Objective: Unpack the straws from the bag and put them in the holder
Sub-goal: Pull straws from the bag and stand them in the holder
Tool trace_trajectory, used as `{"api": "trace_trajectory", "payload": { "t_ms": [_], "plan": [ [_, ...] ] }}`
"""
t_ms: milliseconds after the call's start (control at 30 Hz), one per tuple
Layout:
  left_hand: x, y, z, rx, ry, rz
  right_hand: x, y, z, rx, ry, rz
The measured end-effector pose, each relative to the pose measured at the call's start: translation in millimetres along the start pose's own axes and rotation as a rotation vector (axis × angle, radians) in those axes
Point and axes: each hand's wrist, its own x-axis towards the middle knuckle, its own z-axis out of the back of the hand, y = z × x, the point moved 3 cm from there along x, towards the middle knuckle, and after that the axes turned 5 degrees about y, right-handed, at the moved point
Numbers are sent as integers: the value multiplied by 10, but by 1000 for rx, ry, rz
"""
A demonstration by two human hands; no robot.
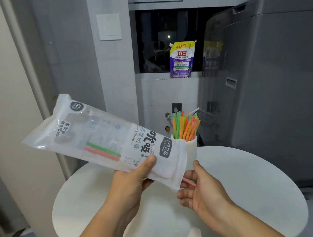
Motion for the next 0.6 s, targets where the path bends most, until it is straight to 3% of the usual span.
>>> {"api": "trace_trajectory", "payload": {
  "t_ms": [400, 600],
  "plan": [
    [-25, -81, -40, -124, 67, -84, -23, 105, 30, 180, 53, 81],
    [-12, -124, 16, -187, 0, -84, -41, 244, 88, 327, 58, 85]
  ]
}}
